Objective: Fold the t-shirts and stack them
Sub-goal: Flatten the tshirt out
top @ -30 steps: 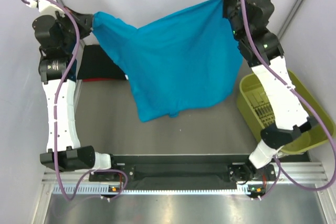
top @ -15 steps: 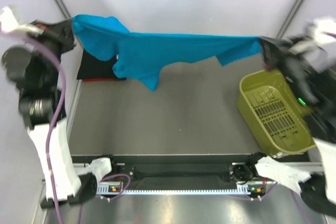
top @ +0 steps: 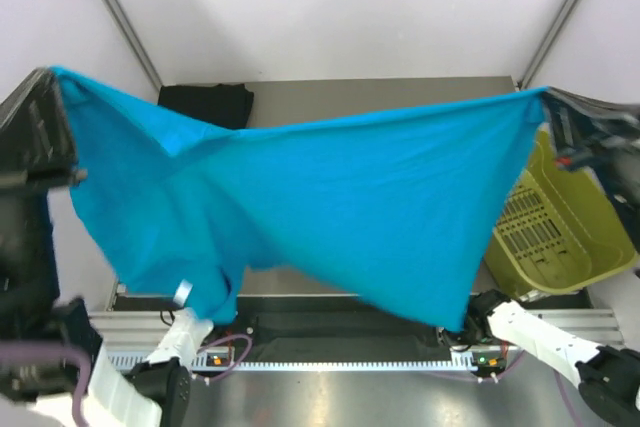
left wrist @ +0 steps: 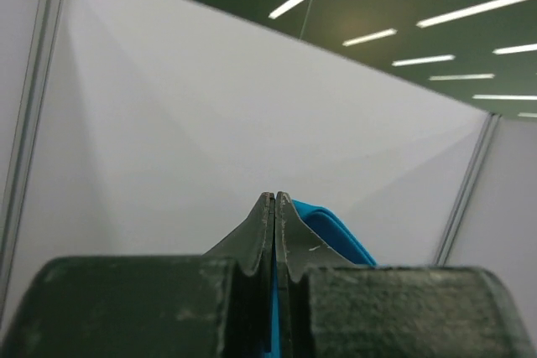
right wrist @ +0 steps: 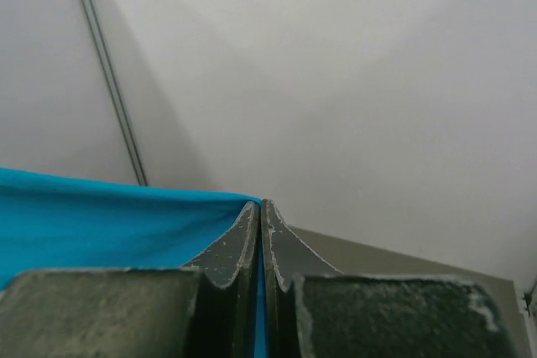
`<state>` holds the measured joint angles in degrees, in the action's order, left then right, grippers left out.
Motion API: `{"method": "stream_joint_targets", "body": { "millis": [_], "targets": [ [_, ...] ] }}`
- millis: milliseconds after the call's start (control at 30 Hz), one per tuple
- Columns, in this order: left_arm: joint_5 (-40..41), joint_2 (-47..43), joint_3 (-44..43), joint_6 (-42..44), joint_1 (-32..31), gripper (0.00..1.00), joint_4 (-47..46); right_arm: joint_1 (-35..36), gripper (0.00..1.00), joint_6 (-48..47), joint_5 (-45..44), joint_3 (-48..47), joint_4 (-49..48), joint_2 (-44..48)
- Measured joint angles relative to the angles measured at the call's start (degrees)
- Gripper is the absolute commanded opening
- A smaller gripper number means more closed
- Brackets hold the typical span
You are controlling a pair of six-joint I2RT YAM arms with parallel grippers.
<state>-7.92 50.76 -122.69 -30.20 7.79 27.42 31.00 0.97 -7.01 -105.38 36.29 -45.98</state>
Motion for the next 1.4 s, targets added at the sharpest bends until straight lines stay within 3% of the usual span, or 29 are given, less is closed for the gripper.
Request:
{"method": "stream_joint_targets", "body": {
  "millis": [133, 300, 400, 600, 967, 1233, 1400],
  "targets": [
    [-1.16, 4.02, 4.72, 2.86, 0.00, 0.00, 1.51, 0.00, 0.00, -1.79, 1.68, 2.67, 2.86, -5.05],
    [-2.67, 5.05, 22.14, 6.19, 0.02, 0.00, 1.77, 0.00, 0.00, -4.46, 2.03, 12.31, 2.78, -8.87],
    [-3.65, 7.93, 27.45, 8.00, 0.02, 0.00, 3.30, 0.00, 0.00, -5.68, 0.50, 16.94, 2.36, -11.02],
    [-6.19, 12.61, 26.58, 10.43, 0.02, 0.00, 1.11, 0.00, 0.00, -8.11, -2.64, 10.47, 0.61, -17.40],
    [-13.00, 12.11, 23.30, 12.87, 0.00, 0.00, -13.70, 0.00, 0.00, -11.96, -5.44, 3.50, -5.29, -17.09],
    [-14.93, 14.53, 21.16, 14.12, 0.00, 0.00, -12.72, -0.02, 0.00, -12.74, -4.79, 1.86, -2.73, -16.90],
    [-14.12, 10.43, 18.67, 14.45, 0.00, 0.00, -10.69, -0.04, 0.00, -11.26, -1.64, 3.85, -0.55, -10.47]
  ]
}}
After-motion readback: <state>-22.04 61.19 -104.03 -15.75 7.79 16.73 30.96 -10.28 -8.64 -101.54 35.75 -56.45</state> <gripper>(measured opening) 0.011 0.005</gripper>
